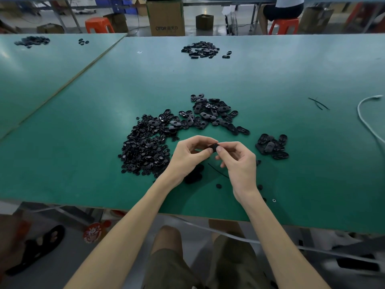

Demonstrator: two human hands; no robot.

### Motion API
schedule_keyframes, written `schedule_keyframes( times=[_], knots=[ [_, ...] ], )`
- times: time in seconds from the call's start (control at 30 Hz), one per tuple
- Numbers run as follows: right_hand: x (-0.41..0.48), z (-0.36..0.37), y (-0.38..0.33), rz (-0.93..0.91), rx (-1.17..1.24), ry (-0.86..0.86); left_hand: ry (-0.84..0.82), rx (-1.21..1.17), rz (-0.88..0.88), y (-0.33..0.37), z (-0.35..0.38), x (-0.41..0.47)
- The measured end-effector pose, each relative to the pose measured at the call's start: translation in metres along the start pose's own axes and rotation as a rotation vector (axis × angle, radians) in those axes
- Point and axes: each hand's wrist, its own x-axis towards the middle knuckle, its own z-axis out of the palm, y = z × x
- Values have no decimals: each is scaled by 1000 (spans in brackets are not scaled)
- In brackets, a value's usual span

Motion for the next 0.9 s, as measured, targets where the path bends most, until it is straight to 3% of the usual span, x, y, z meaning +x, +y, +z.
schedule_keyframes(
  times=[0.9],
  knots=[
    [-1,-1,-1,21,-39,-10,43,0,-24,6,2,-3]
  ],
)
